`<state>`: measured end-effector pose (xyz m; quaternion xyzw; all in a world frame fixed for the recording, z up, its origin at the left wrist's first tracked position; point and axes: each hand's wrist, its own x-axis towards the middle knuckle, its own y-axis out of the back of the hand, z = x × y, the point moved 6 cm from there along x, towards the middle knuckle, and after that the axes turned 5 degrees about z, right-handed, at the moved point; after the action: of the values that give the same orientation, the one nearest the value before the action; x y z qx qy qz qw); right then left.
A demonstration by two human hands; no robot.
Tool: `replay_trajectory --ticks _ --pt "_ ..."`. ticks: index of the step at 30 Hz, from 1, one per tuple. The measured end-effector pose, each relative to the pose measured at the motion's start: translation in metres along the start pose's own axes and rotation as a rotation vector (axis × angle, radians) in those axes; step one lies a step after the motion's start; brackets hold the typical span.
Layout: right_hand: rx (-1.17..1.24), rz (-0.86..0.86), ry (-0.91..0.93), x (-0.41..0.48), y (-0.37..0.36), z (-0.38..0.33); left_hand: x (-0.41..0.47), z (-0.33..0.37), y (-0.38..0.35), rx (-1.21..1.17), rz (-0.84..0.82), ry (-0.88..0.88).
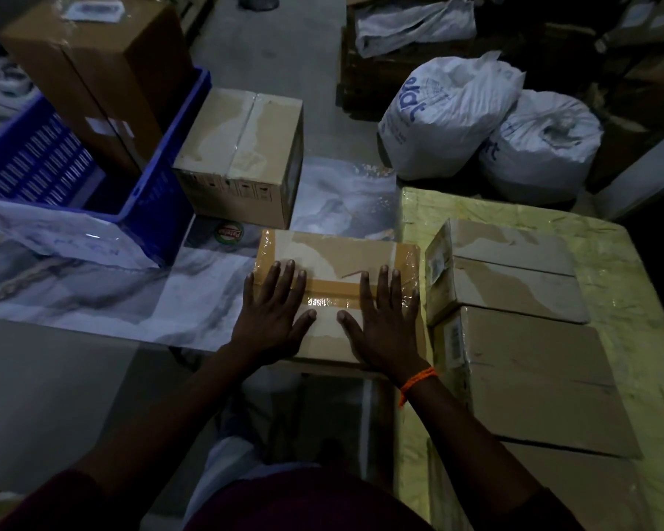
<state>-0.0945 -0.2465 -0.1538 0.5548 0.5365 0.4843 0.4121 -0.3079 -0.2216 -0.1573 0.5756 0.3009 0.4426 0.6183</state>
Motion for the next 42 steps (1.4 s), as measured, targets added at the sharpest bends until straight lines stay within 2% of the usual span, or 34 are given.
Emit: replay_trajectory --ticks 3,6,9,11,15,20,24,32,35,38,42 --pt "0.087 0.011 -0.131 0.004 0.009 0.007 0.003 -0.001 0.005 -0.061 -0.026 0.081" --pt "0.215 0.027 -0.323 0.017 0.024 0.024 0.013 -0.016 0.010 -0.217 -0.009 0.287" --pt "0.530 0.015 -0.578 0.036 0.024 0.052 0.027 -0.042 0.022 -0.618 0.060 0.587" --pt "0.679 0.050 -0.694 0.041 0.025 0.065 0.030 -0.049 0.028 -0.798 0.046 0.691" --pt "0.783 0.134 -0.667 0.041 0.045 0.059 0.026 -0.059 0.029 -0.915 0.092 0.729" --pt "0.884 0.348 -0.621 0.047 0.085 0.053 0.030 -0.052 0.070 -0.937 0.338 0.718" --pt "0.967 0.445 -0.608 0.048 0.107 0.047 0.029 -0.049 0.096 -0.970 0.450 0.691" --pt "1.062 0.476 -0.650 0.017 0.085 0.039 -0.004 -0.047 0.088 -1.003 0.482 0.699" --pt "1.093 0.465 -0.644 0.005 0.074 0.039 -0.019 -0.047 0.079 -1.009 0.478 0.762" --pt "1.107 0.433 -0.637 -0.002 0.064 0.042 -0.028 -0.047 0.073 -1.002 0.490 0.750" --pt "0.926 0.441 -0.569 -0.002 0.073 0.036 -0.032 -0.045 0.074 -0.937 0.497 0.717"
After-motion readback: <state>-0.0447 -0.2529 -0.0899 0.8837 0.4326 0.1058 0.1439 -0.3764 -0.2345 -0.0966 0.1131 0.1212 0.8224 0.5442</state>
